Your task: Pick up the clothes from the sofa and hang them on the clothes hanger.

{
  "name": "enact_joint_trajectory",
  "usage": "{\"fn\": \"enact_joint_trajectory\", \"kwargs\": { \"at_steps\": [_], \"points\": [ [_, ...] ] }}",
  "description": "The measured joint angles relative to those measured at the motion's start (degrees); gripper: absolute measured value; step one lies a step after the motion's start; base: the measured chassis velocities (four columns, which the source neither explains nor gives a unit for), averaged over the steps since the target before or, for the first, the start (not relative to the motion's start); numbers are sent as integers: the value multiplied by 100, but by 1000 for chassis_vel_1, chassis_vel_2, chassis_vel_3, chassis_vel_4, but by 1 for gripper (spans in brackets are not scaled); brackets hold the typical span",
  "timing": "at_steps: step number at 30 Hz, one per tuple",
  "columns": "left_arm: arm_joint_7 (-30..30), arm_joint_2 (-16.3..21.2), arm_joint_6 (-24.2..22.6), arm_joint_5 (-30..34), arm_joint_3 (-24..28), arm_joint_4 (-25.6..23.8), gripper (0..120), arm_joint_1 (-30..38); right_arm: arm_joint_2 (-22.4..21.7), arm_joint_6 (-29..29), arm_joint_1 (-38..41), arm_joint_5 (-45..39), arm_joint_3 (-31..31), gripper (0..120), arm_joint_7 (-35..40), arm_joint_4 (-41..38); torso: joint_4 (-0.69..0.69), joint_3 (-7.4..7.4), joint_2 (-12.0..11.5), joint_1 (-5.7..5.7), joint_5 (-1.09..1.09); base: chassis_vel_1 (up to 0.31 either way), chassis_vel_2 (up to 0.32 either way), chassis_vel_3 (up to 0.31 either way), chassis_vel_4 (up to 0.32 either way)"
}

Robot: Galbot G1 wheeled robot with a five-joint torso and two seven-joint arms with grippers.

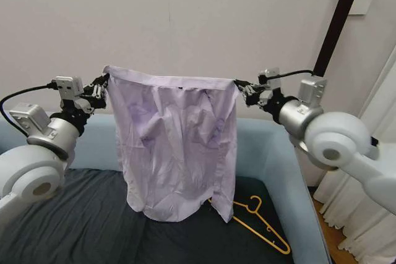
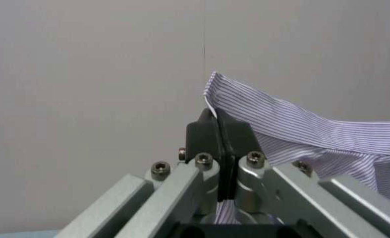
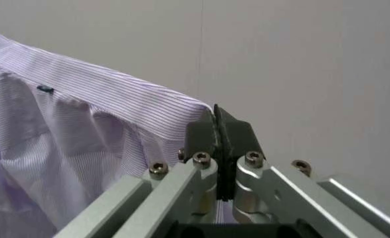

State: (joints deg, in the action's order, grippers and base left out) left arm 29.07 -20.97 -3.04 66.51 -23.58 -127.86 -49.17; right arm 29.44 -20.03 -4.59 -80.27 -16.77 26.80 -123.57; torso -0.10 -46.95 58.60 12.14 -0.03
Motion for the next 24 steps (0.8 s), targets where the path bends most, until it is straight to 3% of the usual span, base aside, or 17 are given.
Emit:
{"fn": "enact_joint_trajectory", "kwargs": {
  "at_steps": [6,14,18,24],
  "points": [
    [410,6,-229,74,-387,-478,0,-210,-25,-54,45,-239,59,0,77,-222,5,0,0,0,0,0,0,0,0],
    [477,-120,-326,23,-318,-292,0,-333,120,-115,-99,-360,141,0,147,-148,5,0,0,0,-2,0,0,0,0],
    [520,-485,-387,-207,102,-59,0,-418,238,-103,-595,-211,76,0,269,-169,2,-1,0,0,-3,0,0,0,0],
    [400,-1266,-429,-788,668,638,0,-706,688,-74,-2331,565,217,0,330,-30,3,-2,-1,1,0,0,0,0,0]
  ]
}}
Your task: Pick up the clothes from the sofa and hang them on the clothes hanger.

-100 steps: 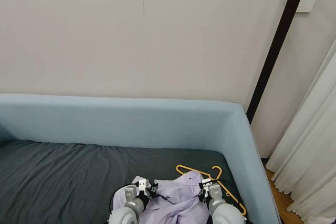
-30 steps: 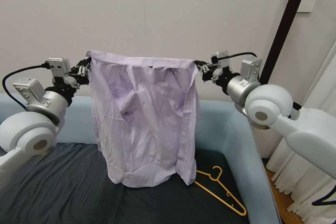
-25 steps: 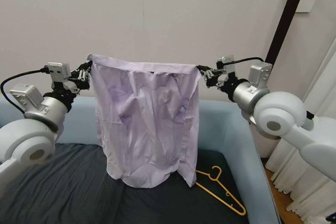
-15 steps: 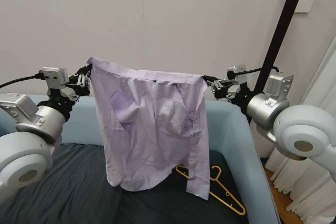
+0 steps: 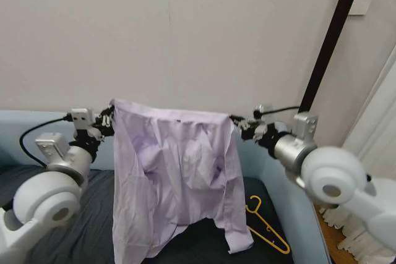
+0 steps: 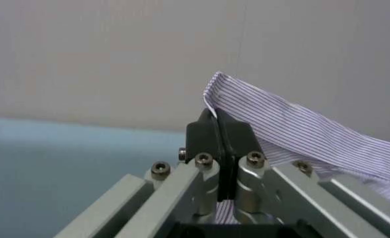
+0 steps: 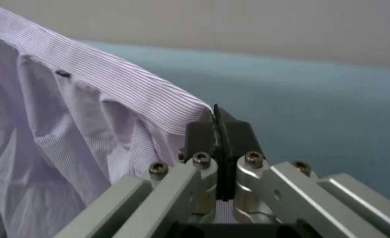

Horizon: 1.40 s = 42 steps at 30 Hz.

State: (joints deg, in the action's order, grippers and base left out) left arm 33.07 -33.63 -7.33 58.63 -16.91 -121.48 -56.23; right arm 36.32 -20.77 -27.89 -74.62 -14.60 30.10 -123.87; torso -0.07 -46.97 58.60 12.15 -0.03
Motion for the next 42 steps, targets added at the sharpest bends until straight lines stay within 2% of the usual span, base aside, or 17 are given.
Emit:
{"fn": "enact_joint_trajectory", "kwargs": {
  "at_steps": [1,2,5,6,10,12,15,20,27,31,32,35,37,40,41,42],
  "points": [
    [-41,-152,10,-100,118,132,0,-126,111,6,-376,259,26,0,-25,76,-1,0,0,0,-1,0,0,0,0],
    [-41,-152,10,-100,118,132,0,-126,111,6,-376,259,26,0,-25,76,-1,0,0,0,-1,0,0,0,0],
    [-192,-656,151,-484,507,504,0,-492,496,47,-1184,942,-25,0,-127,460,0,1,0,0,-2,0,0,0,0],
    [-192,-656,151,-484,507,504,0,-492,496,47,-1184,942,-25,0,-127,460,0,1,0,0,-2,0,0,0,0],
    [-250,-1241,321,-858,1160,1024,0,-511,990,114,-1573,1558,-247,0,-295,1088,1,1,1,0,-3,0,0,0,0],
    [-255,-1322,369,-914,1238,1127,0,-467,1058,139,-1587,1637,-298,0,-325,1222,0,1,1,0,0,0,0,0,0],
    [-360,-1671,618,-1171,1465,1622,0,-381,1210,310,-1712,2005,-471,0,-511,1670,0,0,0,0,-1,0,0,0,0],
    [-461,-1976,824,-1482,1554,2003,0,-491,1367,454,-2028,2340,-485,0,-645,1881,0,1,0,0,-2,0,0,0,0],
    [-508,-2037,877,-1587,1512,1978,0,-652,1389,477,-2279,2503,-393,1,-717,1824,0,1,0,0,-1,0,0,0,0],
    [-568,-2019,941,-1738,1463,1842,0,-802,1327,470,-2539,2565,-178,19,-690,1568,1,1,0,0,0,0,0,0,0],
    [-568,-2019,941,-1738,1463,1842,0,-802,1327,470,-2539,2565,-178,19,-690,1568,1,1,0,0,0,0,0,0,0],
    [-603,-1988,986,-1836,1424,1746,0,-908,1120,466,-2777,2610,169,32,-663,1282,0,1,0,1,0,0,0,0,0],
    [-620,-1988,1010,-1872,1412,1734,0,-937,1044,458,-2857,2575,315,35,-661,1181,0,1,1,0,-1,0,0,0,0],
    [-655,-2025,1056,-1966,1382,1661,0,-1065,798,444,-3097,2479,794,46,-688,978,-1,2,0,0,-1,0,0,0,0],
    [-674,-2046,1080,-2039,1382,1623,0,-1146,703,445,-3162,2446,965,53,-725,993,-2,2,1,0,-2,0,0,0,0],
    [-674,-2046,1080,-2039,1382,1623,0,-1146,703,445,-3162,2446,965,53,-725,993,-2,2,1,0,-2,0,0,0,0]
  ]
}}
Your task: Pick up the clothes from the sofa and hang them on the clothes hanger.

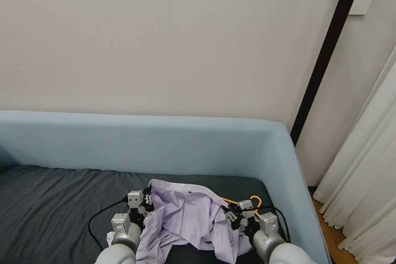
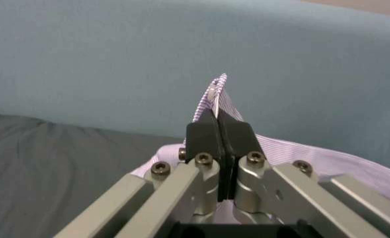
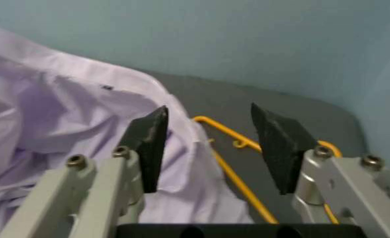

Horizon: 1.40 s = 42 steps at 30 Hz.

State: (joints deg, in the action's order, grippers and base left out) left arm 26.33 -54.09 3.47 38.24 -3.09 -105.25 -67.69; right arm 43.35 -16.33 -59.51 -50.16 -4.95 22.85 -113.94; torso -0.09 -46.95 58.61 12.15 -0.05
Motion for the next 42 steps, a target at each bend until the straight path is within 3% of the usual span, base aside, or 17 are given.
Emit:
{"fn": "enact_joint_trajectory", "kwargs": {
  "at_steps": [3,9,13,23,29,37,42],
  "points": [
    [-76,-13,90,-227,-2,-69,0,-203,-168,-77,-47,-22,215,68,-305,300,2,0,0,0,2,0,0,0,0],
    [-135,31,192,-336,-48,-143,0,-448,-220,-380,127,166,273,85,-1241,1076,2,0,0,0,2,0,0,0,0],
    [-191,31,271,-429,-52,-150,0,-600,-61,-143,560,630,-24,99,-2168,2261,2,-1,-1,0,3,0,0,0,0],
    [-368,-27,455,-587,-40,-121,0,-707,357,215,1485,889,-585,100,-3098,4113,2,-1,-1,0,1,0,0,0,0],
    [-436,-29,541,-694,-23,-84,0,-773,888,195,1836,1291,-393,100,-3951,5315,2,-1,-1,0,1,0,0,0,0],
    [-439,-2,556,-698,-43,-132,0,-822,1107,194,1924,1458,-259,100,-4122,5935,1,-1,-1,0,1,0,0,0,0],
    [-436,1,557,-709,-48,-179,0,-836,1241,171,1958,1452,-171,86,-4190,6189,1,-1,-1,0,0,0,0,0,0]
  ]
}}
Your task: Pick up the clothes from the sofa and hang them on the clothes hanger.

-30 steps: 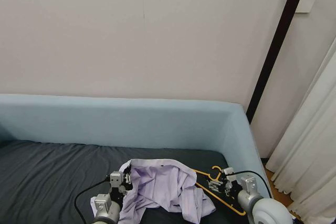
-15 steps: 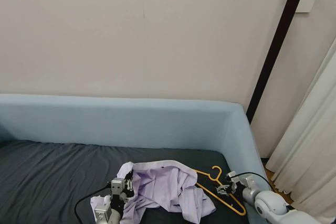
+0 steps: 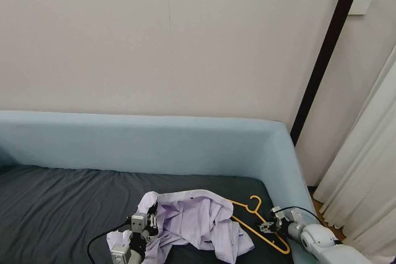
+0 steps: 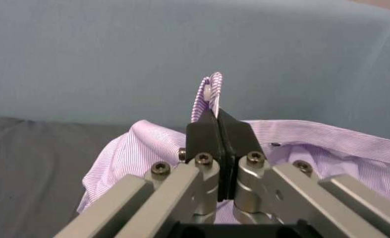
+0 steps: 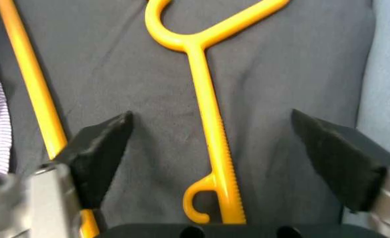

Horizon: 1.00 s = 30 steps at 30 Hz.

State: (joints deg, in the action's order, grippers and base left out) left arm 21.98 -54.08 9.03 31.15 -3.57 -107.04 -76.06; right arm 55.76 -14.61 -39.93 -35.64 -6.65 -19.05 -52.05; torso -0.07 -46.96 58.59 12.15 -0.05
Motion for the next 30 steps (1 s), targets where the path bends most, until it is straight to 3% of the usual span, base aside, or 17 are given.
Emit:
{"fn": "enact_joint_trajectory", "kwargs": {
  "at_steps": [18,22,30],
  "points": [
    [5,9,-3,-79,-94,-169,0,-161,109,70,101,220,-30,17,-288,328,1,1,1,0,-1,0,0,0,0],
    [6,5,-3,-84,-88,-175,0,-162,96,76,82,212,-15,7,-289,321,1,1,1,0,0,0,0,0,0],
    [7,3,1,-92,-86,-178,0,-173,47,223,21,87,-43,6,-8,149,-1,-1,0,0,2,0,0,0,0]
  ]
}}
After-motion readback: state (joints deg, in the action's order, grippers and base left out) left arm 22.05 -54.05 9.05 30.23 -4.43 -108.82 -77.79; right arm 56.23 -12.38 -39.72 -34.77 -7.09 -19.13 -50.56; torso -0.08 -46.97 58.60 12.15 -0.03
